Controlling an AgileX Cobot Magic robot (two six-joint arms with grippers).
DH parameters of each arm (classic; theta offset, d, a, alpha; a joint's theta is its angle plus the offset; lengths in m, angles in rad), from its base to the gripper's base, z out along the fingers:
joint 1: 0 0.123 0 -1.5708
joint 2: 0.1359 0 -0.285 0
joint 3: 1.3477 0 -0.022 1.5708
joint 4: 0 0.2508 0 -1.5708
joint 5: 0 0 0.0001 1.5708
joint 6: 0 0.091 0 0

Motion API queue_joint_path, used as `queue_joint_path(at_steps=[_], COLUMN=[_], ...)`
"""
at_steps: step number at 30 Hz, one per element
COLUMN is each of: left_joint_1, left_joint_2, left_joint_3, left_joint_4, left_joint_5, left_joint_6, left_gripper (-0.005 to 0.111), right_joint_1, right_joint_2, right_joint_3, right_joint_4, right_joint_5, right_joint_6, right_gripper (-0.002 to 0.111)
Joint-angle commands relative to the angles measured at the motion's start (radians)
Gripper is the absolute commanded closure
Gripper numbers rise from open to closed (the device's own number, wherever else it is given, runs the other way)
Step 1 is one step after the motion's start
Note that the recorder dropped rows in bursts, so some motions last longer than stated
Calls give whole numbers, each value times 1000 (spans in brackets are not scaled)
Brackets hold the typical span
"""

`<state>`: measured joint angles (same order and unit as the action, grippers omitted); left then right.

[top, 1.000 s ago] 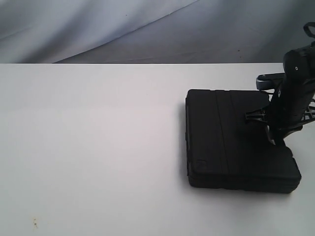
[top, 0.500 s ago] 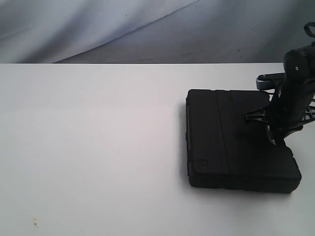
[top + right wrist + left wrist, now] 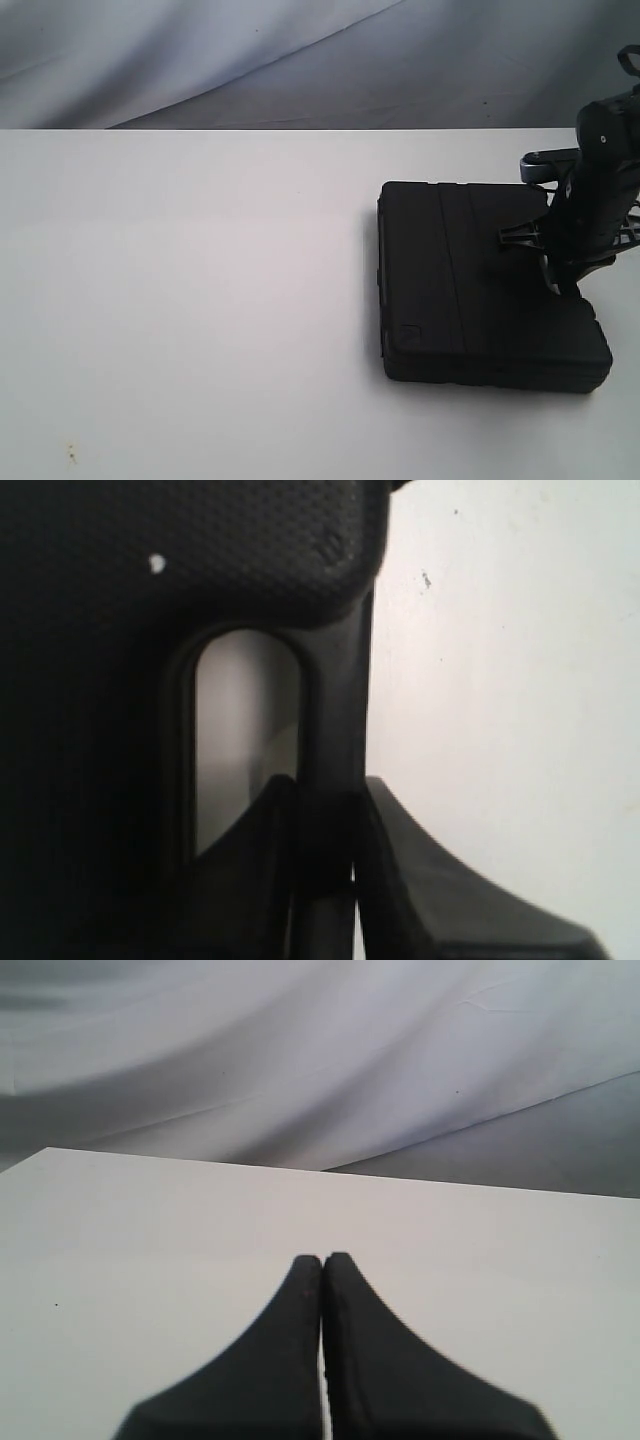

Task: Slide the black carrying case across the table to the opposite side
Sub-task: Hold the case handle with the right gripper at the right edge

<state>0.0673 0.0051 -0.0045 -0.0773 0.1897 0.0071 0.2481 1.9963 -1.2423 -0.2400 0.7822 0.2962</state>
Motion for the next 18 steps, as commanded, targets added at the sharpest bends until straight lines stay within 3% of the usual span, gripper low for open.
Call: queue_joint_path(at_steps=[1, 18], left_joint_1=[3, 3], left_joint_2=[-5, -5], left_joint_3=[4, 4], left_joint_4=[-10, -10], left_joint_5=[-2, -2], left_joint_6=[1, 3], left_gripper=[106, 106], right_joint_1=[-18, -18], right_joint_2=[-16, -16], right_joint_3=[1, 1], right_joint_4=[-29, -29], right_joint_5=[-4, -6], right_joint_6=[-14, -19], right_gripper=[108, 108])
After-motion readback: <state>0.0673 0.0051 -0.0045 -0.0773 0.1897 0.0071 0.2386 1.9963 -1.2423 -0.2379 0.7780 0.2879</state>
